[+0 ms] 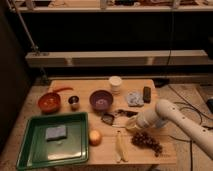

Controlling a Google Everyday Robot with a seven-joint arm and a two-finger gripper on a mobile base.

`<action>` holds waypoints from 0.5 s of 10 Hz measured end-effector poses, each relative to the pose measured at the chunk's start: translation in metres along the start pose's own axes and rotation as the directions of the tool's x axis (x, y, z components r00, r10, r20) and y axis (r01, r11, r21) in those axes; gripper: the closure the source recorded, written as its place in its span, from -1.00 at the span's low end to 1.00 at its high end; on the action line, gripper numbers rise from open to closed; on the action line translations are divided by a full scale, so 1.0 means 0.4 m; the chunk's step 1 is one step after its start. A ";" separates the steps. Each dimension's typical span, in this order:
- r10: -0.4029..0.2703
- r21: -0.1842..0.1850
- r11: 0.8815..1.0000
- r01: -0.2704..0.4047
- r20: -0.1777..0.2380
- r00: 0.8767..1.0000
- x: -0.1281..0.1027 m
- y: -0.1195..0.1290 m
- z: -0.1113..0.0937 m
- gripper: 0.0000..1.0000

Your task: Place fork in purple bowl

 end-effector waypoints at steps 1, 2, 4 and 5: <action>-0.001 -0.002 1.000 0.001 -0.002 1.000 -0.002 0.002 -0.004 0.66; -0.002 -0.009 1.000 0.002 -0.013 1.000 -0.003 0.012 -0.013 0.66; 0.006 -0.006 1.000 -0.006 -0.010 1.000 -0.039 0.012 -0.070 0.66; 0.005 -0.005 1.000 -0.005 -0.006 1.000 -0.084 0.010 -0.114 0.66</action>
